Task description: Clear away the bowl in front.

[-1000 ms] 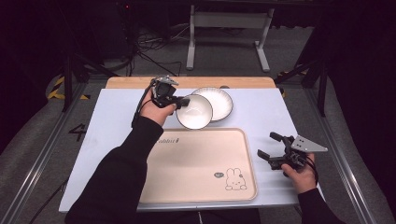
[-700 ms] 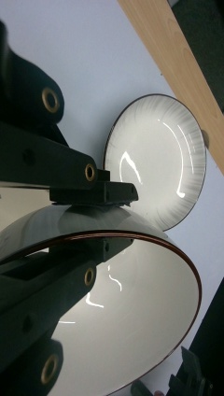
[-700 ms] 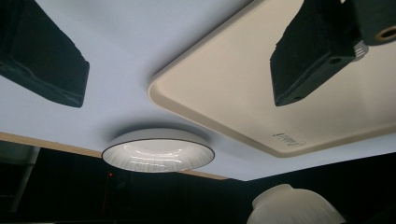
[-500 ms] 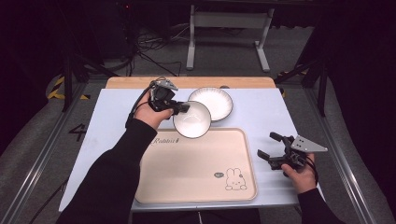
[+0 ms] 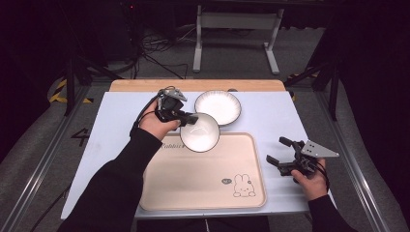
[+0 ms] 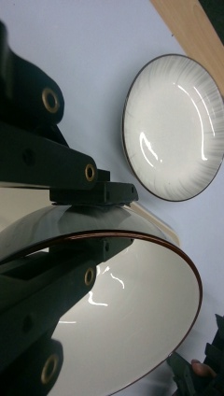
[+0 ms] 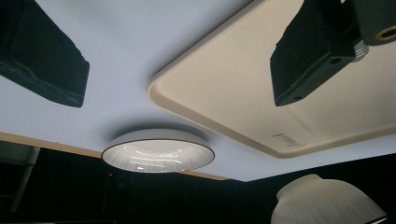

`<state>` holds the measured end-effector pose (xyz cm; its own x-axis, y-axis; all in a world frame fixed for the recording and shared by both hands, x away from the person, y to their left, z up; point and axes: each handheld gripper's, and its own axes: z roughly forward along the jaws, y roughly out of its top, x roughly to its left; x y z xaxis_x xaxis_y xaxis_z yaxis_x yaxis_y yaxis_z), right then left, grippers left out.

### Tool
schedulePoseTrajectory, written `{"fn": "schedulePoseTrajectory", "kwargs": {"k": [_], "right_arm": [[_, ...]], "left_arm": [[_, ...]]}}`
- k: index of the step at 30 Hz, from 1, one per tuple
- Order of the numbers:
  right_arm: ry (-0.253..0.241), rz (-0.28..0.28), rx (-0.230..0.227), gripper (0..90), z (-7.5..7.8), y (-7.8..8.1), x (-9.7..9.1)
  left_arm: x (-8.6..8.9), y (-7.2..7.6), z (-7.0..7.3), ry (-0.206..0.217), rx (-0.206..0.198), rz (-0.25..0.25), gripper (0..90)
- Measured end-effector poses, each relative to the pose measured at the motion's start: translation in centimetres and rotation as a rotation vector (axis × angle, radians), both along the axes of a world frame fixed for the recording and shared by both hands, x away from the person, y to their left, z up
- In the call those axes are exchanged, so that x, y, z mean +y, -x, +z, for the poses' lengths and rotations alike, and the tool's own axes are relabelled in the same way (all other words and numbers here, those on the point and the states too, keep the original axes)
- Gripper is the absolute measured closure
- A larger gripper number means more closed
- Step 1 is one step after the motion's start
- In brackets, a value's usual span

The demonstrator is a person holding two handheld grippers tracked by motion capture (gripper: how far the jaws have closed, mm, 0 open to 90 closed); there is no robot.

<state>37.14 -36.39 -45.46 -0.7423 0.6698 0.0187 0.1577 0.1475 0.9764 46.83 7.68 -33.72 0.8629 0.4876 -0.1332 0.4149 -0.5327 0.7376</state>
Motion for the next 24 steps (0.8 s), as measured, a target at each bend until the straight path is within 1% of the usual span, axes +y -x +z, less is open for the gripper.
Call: {"fn": "schedulePoseTrajectory", "kwargs": {"k": [4, 6, 10, 13, 19, 24], "right_arm": [[0.000, -0.001, 0.002, 5.1, 0.0, 0.0, 0.0], [-0.002, -0.001, 0.001, 5.1, 0.0, 0.0, 0.0], [-0.002, -0.001, 0.000, 5.1, 0.0, 0.0, 0.0], [-0.002, -0.001, 0.001, 5.1, 0.0, 0.0, 0.0], [0.000, -0.002, 0.002, 5.1, 0.0, 0.0, 0.0], [0.000, -0.002, 0.003, 5.1, 0.0, 0.0, 0.0]], "left_arm": [[-0.3, 0.1, -0.5, -0.009, 0.017, -0.024, 79.9], [-0.4, 0.2, -0.8, -0.020, 0.027, -0.035, 79.9], [-0.6, 0.3, -1.5, -0.037, 0.042, -0.046, 80.0], [-0.9, 0.4, -2.0, -0.041, 0.053, -0.060, 79.9], [-1.7, 0.7, -2.8, -0.058, 0.068, -0.095, 80.0], [-2.1, 0.9, -3.3, -0.082, 0.080, -0.123, 80.0]]}}
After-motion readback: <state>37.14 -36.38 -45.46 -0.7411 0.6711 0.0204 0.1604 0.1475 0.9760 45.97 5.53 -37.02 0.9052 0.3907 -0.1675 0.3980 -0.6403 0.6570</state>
